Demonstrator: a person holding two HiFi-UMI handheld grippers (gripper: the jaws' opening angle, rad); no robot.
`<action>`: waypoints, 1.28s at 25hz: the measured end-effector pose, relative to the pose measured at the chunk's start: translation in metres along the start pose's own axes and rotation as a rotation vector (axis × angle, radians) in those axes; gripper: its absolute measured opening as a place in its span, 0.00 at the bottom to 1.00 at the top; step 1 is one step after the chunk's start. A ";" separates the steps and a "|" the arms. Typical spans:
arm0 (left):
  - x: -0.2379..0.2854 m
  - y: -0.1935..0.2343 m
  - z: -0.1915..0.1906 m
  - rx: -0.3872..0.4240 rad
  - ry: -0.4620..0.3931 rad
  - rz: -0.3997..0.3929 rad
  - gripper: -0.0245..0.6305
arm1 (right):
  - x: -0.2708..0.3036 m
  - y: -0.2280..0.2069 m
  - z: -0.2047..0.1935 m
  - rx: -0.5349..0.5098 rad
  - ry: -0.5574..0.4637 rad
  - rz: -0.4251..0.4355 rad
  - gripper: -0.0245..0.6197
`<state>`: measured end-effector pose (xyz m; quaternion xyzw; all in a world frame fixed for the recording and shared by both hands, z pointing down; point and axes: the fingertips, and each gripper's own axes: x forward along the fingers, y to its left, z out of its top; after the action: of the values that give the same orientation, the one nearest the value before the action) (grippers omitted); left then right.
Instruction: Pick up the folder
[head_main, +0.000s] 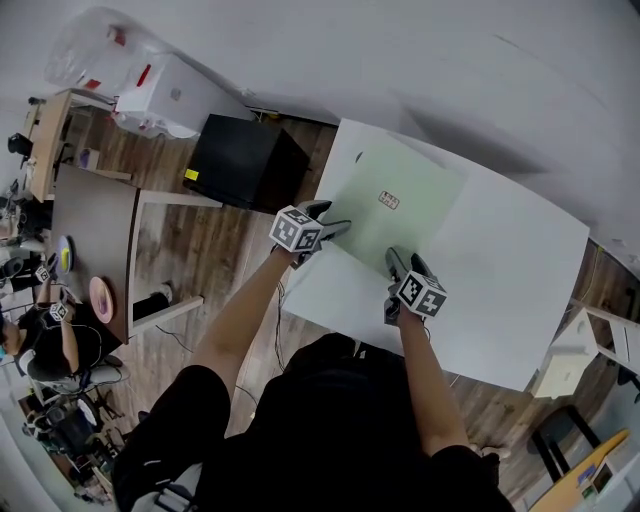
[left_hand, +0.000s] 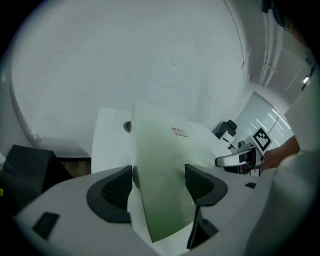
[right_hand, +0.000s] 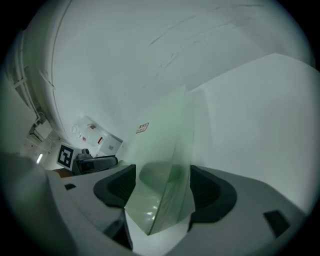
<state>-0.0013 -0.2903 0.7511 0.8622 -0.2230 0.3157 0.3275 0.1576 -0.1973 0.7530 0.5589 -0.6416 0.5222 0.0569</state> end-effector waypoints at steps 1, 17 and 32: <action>0.003 0.001 -0.001 -0.019 0.010 -0.011 0.53 | 0.002 -0.001 0.000 0.006 0.007 0.005 0.54; 0.014 0.007 -0.016 -0.241 0.086 -0.141 0.59 | 0.015 -0.002 -0.004 0.043 0.122 0.078 0.54; 0.012 0.008 -0.014 -0.253 0.034 -0.097 0.59 | 0.013 -0.002 0.000 0.106 0.101 0.024 0.55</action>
<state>-0.0036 -0.2876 0.7710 0.8183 -0.2135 0.2838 0.4520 0.1545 -0.2057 0.7627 0.5266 -0.6158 0.5837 0.0532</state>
